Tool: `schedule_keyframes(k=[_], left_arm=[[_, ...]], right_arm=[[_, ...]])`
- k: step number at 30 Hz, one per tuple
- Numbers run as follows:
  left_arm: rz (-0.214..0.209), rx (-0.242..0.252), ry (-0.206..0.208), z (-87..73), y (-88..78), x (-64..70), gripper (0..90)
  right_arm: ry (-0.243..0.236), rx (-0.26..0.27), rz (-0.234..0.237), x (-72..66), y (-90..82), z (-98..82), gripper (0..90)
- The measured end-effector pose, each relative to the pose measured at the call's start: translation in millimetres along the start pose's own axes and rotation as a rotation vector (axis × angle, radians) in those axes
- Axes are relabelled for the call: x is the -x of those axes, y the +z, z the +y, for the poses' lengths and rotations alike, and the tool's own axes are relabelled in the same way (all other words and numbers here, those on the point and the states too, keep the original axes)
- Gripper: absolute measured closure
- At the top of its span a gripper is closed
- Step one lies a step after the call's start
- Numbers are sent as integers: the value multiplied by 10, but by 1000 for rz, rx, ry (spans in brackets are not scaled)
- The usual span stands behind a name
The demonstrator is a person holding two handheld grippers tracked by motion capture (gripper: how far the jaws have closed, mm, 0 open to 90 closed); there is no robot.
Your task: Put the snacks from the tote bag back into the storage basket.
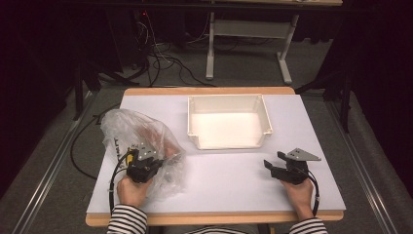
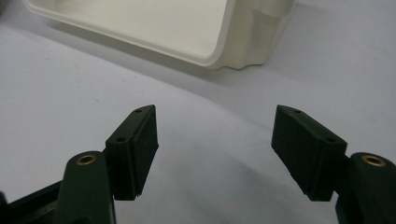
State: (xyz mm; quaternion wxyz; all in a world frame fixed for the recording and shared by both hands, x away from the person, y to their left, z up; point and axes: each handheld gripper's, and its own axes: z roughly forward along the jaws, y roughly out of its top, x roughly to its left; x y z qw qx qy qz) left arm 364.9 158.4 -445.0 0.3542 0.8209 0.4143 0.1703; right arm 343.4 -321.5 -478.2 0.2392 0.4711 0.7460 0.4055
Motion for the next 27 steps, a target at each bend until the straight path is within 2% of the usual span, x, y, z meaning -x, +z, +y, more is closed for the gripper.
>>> schedule_keyframes(k=[3,4,5,6,7,8,9,11,12,13,14,15,16,19,23,27], left_arm=[[7,-2,20,17,-3,40,900],[23,-1,27,19,-6,43,900],[64,15,30,14,-28,22,896],[64,15,30,14,-28,22,879],[129,15,9,11,-47,-27,795],[129,15,9,11,-47,-27,696],[177,1,-2,7,-45,-55,696],[262,-39,-14,-18,-28,-117,491],[277,-54,-29,-31,-13,-149,452],[282,-73,-51,-43,5,-189,406],[282,-73,-51,-43,5,-189,372],[280,-93,-91,-60,29,-241,372],[274,-97,-112,-74,42,-273,344],[227,-117,-191,-143,117,-382,304],[202,-137,-211,-175,192,-404,291],[190,-122,-201,-168,202,-377,359]], right_arm=[[-3,1,-1,-2,-1,0,315],[-1,0,-1,-4,-1,-1,315],[-4,1,0,-1,-1,0,315],[-3,2,0,-1,-1,-1,315],[-4,1,-2,-2,-2,0,315],[-4,1,-2,-2,-2,0,315],[-4,1,-1,-2,-1,0,316],[-6,-1,0,-4,0,0,315],[-6,0,0,-4,0,0,316],[-7,0,-1,-3,1,1,316],[-7,0,-1,-3,1,1,316],[-5,1,0,-3,2,0,316],[-4,0,0,-3,2,0,316],[-2,-6,1,-5,2,2,316],[-6,-6,-1,-6,4,3,316],[-8,-7,-2,-6,5,3,316]])
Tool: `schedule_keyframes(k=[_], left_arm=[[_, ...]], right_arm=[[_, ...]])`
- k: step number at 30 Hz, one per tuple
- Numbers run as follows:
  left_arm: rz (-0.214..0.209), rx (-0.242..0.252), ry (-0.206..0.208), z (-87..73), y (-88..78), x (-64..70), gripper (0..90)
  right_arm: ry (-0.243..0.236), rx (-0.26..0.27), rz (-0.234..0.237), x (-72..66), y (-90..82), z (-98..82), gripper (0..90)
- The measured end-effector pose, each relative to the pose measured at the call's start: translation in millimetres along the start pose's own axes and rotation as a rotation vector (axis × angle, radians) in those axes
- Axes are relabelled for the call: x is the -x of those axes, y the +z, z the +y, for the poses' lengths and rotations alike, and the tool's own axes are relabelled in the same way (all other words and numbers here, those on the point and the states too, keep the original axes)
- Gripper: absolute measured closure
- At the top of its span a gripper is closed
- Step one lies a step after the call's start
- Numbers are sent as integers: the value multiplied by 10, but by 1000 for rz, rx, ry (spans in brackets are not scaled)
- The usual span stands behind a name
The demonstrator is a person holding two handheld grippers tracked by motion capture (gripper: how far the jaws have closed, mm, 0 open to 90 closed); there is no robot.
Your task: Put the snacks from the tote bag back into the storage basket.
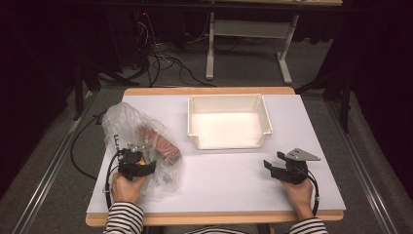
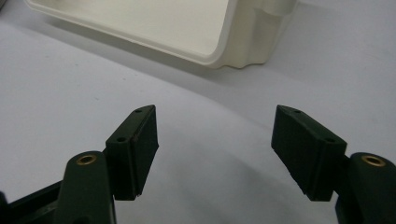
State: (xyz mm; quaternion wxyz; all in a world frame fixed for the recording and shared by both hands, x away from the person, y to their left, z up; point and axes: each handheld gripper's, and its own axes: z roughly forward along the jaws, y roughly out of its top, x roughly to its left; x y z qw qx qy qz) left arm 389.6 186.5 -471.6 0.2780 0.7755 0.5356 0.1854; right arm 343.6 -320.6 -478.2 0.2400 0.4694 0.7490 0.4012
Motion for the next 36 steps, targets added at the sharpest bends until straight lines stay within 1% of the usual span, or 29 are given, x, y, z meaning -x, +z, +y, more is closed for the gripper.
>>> schedule_keyframes(k=[1,3,4,5,6,8,9,11,12,14,16,19,20,21,22,23,25,26,29,31,33,34,36], left_arm=[[-11,5,18,3,0,20,452],[-21,5,32,11,-2,37,530],[-21,5,32,11,-2,37,571],[-30,5,43,17,-1,46,571],[-43,-1,59,30,-2,66,675],[-49,0,63,33,0,77,780],[-56,-2,67,37,1,83,780],[-60,-7,79,51,5,105,878],[-59,-15,88,64,3,114,896],[-64,-14,84,65,2,113,899],[-92,-3,74,61,-20,112,900],[-111,23,86,58,-87,155,900],[-126,40,94,64,-144,193,900],[-126,40,94,64,-144,193,900],[-150,60,94,69,-196,233,900],[-150,60,94,69,-196,233,900],[-180,71,109,67,-244,305,900],[-180,71,109,67,-244,305,900],[-211,79,116,54,-263,393,900],[-228,86,124,48,-274,448,900],[-237,92,134,42,-280,501,900],[-245,97,146,38,-283,556,900],[-249,99,149,35,-285,581,900]], right_arm=[[2,-5,1,-5,3,1,317],[-5,-10,2,-9,7,4,317],[-5,-10,2,-9,7,4,317],[-11,-12,-1,-12,10,4,317],[-14,-12,-3,-19,15,4,318],[-13,-13,-3,-19,14,4,317],[-13,-13,-3,-19,14,4,317],[-13,-12,-2,-16,13,4,317],[-12,-12,-2,-15,13,4,316],[-14,-10,0,-13,12,4,316],[-8,-10,0,-11,8,4,315],[-5,-5,1,-9,6,2,315],[-6,-7,2,-10,8,3,315],[-6,-7,2,-10,8,3,315],[-7,-5,2,-11,6,3,315],[-7,-5,2,-11,6,3,315],[-6,-5,2,-10,6,2,315],[-7,-5,3,-10,6,2,315],[-13,-3,3,-8,8,3,317],[-9,-10,2,-11,8,4,318],[-13,-11,4,-13,9,5,320],[-14,-10,4,-15,11,4,321],[-14,-11,3,-15,12,4,321]])
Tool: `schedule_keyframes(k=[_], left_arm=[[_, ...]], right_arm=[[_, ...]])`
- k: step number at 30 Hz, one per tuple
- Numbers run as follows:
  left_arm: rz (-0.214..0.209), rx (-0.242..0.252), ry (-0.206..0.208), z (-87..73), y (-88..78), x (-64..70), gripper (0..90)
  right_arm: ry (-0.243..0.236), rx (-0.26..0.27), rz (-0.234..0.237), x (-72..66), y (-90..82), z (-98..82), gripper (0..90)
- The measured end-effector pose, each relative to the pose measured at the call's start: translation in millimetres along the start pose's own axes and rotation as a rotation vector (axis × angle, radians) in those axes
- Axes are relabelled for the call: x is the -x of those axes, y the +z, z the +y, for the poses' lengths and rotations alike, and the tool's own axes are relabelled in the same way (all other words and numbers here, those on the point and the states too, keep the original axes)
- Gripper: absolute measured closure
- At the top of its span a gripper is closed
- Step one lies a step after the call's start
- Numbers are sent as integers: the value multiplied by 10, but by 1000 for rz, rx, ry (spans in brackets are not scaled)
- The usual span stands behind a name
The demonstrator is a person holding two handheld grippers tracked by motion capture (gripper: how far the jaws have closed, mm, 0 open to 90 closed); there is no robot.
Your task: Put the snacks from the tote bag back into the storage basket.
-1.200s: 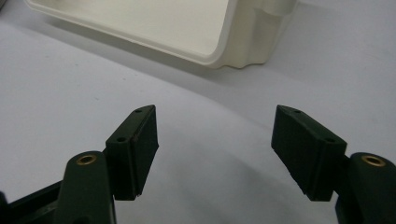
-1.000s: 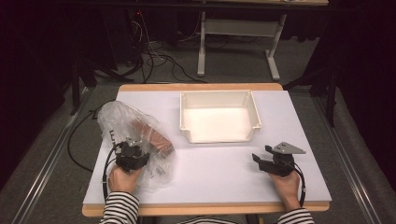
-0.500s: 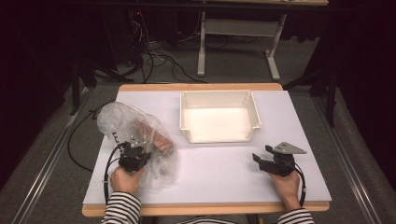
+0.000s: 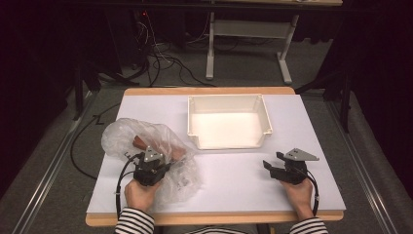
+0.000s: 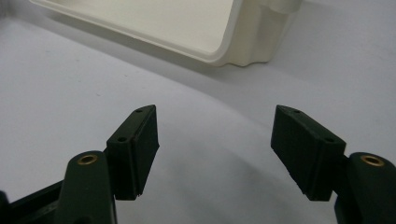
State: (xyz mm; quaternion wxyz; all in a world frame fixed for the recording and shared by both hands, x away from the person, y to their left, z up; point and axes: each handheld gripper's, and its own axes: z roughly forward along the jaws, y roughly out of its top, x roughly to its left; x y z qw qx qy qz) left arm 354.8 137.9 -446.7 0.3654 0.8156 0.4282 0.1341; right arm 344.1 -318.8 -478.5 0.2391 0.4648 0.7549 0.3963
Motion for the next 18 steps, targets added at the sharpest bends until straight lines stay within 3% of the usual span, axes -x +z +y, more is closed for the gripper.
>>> schedule_keyframes(k=[16,18], left_arm=[[-65,27,46,21,47,270,900],[-72,28,52,24,48,294,900]], right_arm=[[-17,12,-6,-8,-11,2,382],[-26,7,15,-23,-16,9,382]])
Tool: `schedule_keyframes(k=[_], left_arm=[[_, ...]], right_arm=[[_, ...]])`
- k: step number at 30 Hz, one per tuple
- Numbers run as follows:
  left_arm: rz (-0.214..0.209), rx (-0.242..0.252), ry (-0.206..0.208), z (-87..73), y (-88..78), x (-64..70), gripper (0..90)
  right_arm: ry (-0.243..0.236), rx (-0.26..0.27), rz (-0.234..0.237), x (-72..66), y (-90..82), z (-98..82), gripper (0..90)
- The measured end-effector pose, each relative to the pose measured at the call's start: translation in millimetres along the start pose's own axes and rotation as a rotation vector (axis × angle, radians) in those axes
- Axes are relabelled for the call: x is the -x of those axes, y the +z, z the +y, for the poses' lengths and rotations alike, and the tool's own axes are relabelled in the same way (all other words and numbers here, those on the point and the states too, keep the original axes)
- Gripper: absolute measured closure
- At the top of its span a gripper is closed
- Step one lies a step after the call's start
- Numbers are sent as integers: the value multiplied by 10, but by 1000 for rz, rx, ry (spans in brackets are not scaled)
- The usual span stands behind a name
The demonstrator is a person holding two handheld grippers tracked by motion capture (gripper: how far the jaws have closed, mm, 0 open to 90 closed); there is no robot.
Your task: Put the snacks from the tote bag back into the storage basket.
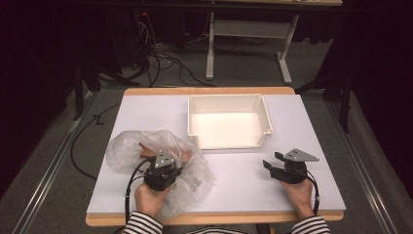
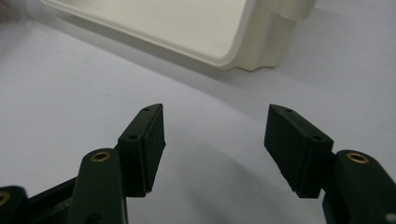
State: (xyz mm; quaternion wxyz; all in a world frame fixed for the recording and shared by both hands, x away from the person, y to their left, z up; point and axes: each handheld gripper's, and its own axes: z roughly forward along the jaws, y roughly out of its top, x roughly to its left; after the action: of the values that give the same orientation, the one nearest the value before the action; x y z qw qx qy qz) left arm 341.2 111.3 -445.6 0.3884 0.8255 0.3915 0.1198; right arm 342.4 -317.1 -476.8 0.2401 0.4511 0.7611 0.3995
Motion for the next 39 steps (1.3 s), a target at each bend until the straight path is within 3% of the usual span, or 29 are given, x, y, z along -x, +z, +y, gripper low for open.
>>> schedule_keyframes(k=[7,8,10,14,20,21,30,37,39], left_arm=[[-24,8,16,11,23,90,900],[-33,10,18,17,37,108,900],[-37,12,18,22,48,123,900],[-54,13,28,39,83,177,900],[-66,21,36,52,127,225,900],[-67,23,34,55,141,232,900],[-76,18,45,74,179,278,900],[-75,22,48,73,169,281,900],[-75,22,51,72,165,282,900]], right_arm=[[-35,22,57,-186,15,71,368],[-37,24,81,-271,34,113,369],[-40,23,92,-298,41,128,369],[-64,36,166,-481,59,214,361],[-102,52,224,-672,46,301,343],[-125,50,243,-759,54,341,340],[-170,29,335,-1060,200,469,321],[-164,-6,371,-1189,348,499,365],[-159,-17,385,-1223,406,511,427]])
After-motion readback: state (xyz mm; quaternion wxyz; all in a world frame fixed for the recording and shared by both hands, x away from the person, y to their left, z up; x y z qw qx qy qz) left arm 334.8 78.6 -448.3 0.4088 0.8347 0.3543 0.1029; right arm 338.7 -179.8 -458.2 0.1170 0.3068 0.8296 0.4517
